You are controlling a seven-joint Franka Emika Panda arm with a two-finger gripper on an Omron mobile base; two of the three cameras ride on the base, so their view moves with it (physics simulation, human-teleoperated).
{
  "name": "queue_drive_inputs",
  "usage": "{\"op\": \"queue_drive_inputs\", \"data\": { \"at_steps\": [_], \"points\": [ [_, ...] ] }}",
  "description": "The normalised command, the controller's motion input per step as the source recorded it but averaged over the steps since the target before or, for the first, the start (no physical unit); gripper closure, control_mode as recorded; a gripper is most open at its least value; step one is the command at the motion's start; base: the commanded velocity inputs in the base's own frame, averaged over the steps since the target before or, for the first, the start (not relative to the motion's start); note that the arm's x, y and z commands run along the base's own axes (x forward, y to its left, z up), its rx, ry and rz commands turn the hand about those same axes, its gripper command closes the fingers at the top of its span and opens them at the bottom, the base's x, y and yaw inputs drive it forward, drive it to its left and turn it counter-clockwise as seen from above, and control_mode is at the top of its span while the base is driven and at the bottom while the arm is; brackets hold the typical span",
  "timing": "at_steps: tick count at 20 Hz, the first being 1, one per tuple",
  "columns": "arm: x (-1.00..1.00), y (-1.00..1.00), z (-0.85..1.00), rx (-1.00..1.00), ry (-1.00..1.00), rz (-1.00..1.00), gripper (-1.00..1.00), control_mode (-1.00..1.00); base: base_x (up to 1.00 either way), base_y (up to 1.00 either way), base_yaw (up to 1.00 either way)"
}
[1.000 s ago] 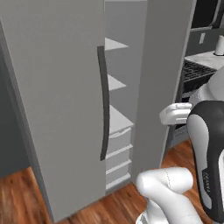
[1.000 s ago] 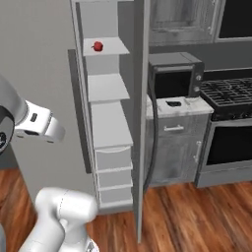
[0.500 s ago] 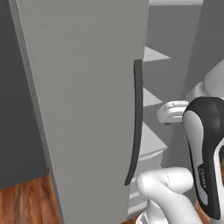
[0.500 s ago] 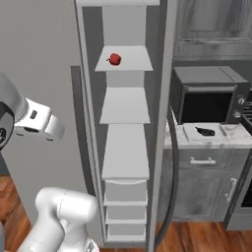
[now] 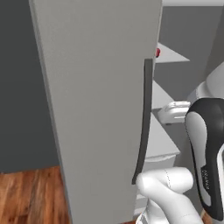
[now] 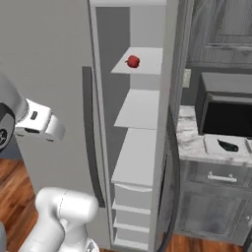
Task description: Take the eggplant and bell pepper out of the freezer and place them in the tupperware container on the counter. Then put the tupperware containing the vegetables back in the freezer.
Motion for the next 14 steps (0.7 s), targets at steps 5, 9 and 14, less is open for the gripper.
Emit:
{"op": "queue_drive_inputs", "data": {
  "at_steps": [5,9,14],
  "points": [
    [0.00,0.00,0.00,0.00,0.00,0.00,-1.00,1.00,0.00,-0.74,0.16],
    [0.00,0.00,0.00,0.00,0.00,0.00,-1.00,1.00,0.01,-0.57,0.05],
    [0.00,0.00,0.00,0.00,0.00,0.00,-1.00,1.00,0.32,-0.02,-0.01]
  ]
}}
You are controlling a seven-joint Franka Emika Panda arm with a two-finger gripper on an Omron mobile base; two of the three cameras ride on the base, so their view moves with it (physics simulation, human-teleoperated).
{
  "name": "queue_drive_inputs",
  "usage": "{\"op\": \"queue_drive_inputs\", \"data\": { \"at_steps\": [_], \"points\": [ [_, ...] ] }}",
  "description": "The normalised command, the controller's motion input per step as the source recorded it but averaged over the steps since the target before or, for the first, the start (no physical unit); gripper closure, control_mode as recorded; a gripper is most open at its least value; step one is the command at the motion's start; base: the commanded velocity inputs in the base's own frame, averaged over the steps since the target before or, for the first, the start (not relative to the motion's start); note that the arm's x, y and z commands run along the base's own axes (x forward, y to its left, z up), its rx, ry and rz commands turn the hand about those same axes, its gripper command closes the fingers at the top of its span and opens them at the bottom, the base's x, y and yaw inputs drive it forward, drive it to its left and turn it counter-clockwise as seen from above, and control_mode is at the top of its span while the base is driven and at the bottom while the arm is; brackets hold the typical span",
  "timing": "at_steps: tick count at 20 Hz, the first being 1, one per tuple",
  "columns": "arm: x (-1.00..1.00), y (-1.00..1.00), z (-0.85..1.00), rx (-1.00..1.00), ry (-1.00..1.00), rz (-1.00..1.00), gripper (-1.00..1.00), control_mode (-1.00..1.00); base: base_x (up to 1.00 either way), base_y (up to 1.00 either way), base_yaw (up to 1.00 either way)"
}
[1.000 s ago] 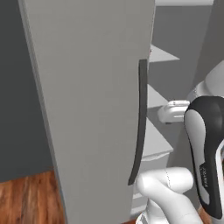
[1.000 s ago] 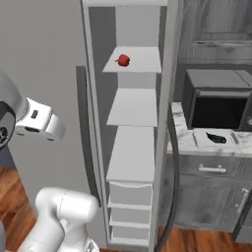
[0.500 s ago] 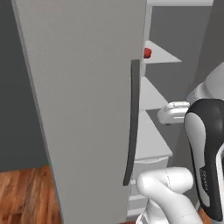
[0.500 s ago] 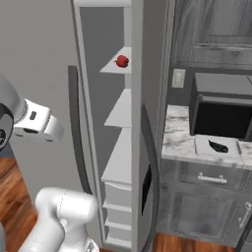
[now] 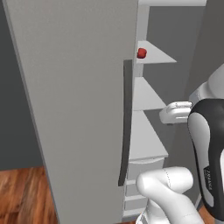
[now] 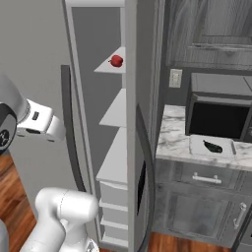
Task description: Take the eggplant and bell pepper out of the freezer and place them in the tupperware container on the counter. Then put the tupperware containing the vegetables back in the freezer.
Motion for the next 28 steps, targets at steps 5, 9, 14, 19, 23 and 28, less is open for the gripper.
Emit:
{"op": "queue_drive_inputs", "data": {
  "at_steps": [5,9,14,19,23,28],
  "points": [
    [0.00,0.00,0.00,0.00,0.00,0.00,-1.00,1.00,0.00,0.00,-0.02],
    [0.00,0.00,0.00,0.00,0.00,0.00,-1.00,1.00,0.01,0.00,-0.02],
    [0.00,-0.05,0.04,0.00,0.01,-0.11,-1.00,-1.00,0.00,0.00,-0.06],
    [0.30,-0.02,0.08,0.00,-0.01,-0.18,-1.00,-1.00,0.00,0.00,0.00],
    [0.34,-0.19,0.01,0.02,-0.05,-0.01,-1.00,-1.00,0.00,0.00,0.00],
    [0.26,-0.28,0.00,0.05,0.03,0.00,-1.00,-1.00,0.00,0.00,0.00]
  ]
}}
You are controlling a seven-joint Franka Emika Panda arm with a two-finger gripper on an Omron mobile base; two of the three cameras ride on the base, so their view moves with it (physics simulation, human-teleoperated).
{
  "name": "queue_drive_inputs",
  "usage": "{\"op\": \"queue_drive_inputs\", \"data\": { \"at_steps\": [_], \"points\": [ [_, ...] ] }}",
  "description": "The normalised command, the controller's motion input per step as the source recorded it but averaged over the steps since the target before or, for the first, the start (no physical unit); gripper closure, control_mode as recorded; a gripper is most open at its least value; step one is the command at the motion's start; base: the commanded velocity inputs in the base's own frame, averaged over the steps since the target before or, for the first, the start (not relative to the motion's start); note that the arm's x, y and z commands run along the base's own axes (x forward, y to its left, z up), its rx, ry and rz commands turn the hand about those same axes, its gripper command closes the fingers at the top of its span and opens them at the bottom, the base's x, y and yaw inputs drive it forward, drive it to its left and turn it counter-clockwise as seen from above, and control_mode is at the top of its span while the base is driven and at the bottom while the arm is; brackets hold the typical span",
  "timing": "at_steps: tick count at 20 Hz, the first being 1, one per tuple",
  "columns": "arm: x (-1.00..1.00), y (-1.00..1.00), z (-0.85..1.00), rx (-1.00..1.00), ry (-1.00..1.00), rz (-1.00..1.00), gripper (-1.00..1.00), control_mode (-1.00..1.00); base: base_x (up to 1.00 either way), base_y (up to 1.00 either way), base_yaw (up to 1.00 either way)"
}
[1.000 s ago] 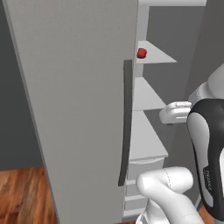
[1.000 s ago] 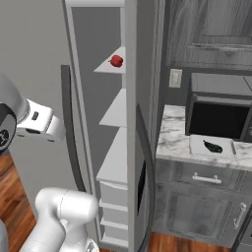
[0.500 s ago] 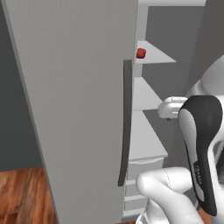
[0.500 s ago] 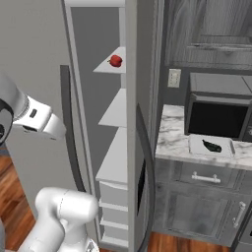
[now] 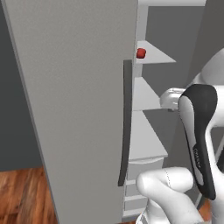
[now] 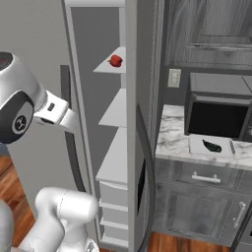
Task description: Take the eggplant and bell pepper out of the freezer and place them in the tupperware container on the counter. Then put the tupperware containing the vegetables back in the freezer.
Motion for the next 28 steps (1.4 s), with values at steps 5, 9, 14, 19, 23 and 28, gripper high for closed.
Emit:
{"op": "queue_drive_inputs", "data": {
  "at_steps": [5,9,14,19,23,28],
  "points": [
    [0.33,-0.13,0.36,0.19,-0.03,0.00,-1.00,-1.00,0.00,0.00,0.00],
    [0.71,-0.13,0.41,0.16,-0.07,0.00,-1.00,-1.00,0.00,0.00,0.00],
    [0.90,0.00,0.21,0.06,-0.01,-0.02,-1.00,-1.00,0.00,0.00,0.00],
    [0.62,-0.01,0.00,0.00,-0.02,-0.06,-1.00,-1.00,0.00,0.00,0.00],
    [0.39,-0.11,0.00,0.00,-0.01,-0.06,-1.00,-1.00,0.00,0.00,0.00],
    [0.28,-0.14,0.00,0.00,-0.12,-0.01,-1.00,-1.00,0.00,0.00,0.00]
  ]
}}
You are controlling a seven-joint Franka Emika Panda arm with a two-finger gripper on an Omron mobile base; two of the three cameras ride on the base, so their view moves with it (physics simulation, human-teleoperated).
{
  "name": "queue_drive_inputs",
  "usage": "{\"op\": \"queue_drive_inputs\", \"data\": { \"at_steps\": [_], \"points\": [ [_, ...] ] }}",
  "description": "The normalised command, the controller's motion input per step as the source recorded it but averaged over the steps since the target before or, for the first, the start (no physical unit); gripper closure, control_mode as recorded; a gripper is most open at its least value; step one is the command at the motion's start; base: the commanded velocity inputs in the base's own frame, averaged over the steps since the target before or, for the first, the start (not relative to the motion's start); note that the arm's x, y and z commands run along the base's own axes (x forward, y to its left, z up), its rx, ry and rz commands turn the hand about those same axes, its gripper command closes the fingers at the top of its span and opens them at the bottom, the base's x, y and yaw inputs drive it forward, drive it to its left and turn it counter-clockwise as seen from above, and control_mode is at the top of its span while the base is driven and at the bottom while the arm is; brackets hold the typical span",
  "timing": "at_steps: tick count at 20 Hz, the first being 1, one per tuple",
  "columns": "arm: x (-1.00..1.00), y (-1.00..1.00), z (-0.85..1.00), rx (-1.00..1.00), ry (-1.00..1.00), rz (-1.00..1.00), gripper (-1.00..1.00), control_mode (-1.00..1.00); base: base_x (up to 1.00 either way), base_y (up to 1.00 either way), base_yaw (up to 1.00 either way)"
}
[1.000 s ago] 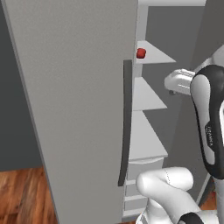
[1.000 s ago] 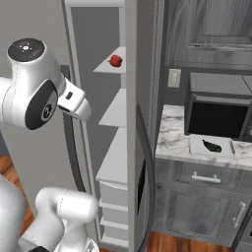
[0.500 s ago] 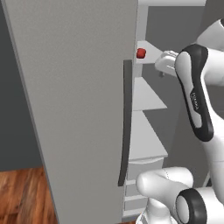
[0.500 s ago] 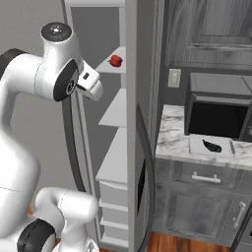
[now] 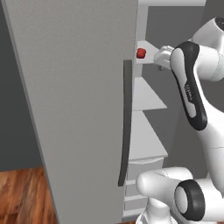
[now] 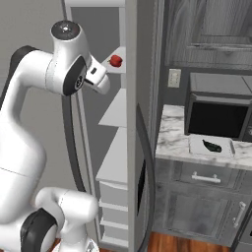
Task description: Take the eggplant and bell pepper out of the freezer and place them in the tupperware container on the counter. Then put the tupperware containing the vegetables back in the freezer.
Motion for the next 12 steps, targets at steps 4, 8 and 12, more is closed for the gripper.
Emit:
{"op": "queue_drive_inputs", "data": {
  "at_steps": [4,8,12],
  "points": [
    [0.47,-0.07,0.00,0.00,-0.12,0.00,-1.00,-1.00,0.00,0.00,0.00],
    [0.61,-0.11,0.00,0.00,0.00,0.00,-1.00,-1.00,0.00,0.00,0.00],
    [0.37,-0.24,0.20,0.00,0.00,0.00,-1.00,-1.00,0.00,0.00,0.00]
  ]
}}
